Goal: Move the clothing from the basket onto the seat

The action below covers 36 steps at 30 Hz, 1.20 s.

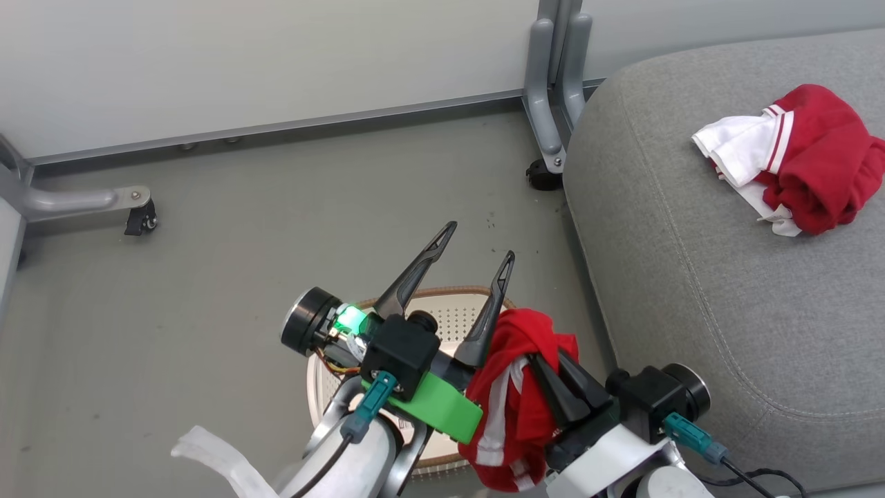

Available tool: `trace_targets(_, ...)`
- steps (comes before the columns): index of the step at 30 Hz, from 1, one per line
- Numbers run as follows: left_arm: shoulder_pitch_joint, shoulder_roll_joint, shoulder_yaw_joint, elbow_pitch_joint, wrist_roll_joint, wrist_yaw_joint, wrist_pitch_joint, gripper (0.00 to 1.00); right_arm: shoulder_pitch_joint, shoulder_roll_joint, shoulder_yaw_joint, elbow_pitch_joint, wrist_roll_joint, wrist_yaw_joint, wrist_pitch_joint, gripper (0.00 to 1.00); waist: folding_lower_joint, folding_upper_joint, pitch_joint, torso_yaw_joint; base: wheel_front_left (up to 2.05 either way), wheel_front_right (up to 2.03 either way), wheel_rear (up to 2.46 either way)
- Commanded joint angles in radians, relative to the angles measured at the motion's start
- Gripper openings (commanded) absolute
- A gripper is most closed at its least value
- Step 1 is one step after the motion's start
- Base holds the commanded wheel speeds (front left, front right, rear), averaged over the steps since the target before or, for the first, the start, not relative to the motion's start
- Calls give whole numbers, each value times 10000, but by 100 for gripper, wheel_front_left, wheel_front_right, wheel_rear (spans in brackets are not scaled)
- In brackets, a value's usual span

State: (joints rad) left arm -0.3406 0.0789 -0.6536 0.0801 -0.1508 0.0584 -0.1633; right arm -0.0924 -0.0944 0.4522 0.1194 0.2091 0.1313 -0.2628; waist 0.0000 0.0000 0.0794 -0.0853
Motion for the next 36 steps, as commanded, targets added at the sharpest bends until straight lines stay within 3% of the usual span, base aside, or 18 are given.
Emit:
trace_targets(1, -145, 94, 11, 61, -51, 64, -24, 100, -121, -32, 3, 3, 28, -11, -30, 0, 0, 0, -4, -35, 0, 0, 0)
trace_targets(15, 363, 419, 580, 608, -520, 416, -458, 100, -319, 32, -638, -503, -135, -11, -30, 0, 0, 0, 366, -1046, 0, 0, 0)
trace_targets(25, 774, 976, 979, 797, -354, 657, -943, 100, -246, 173, -1594, -1241, -177, -11, -30, 0, 0, 0, 1022, -2643, 0, 0, 0)
trace_targets(36, 1398, 1528, 1172, 934, -426, 477, -1014, 100, 132, 395, -2217, -1923, -210, -11, -30, 0, 0, 0, 1762, -4524, 0, 0, 0)
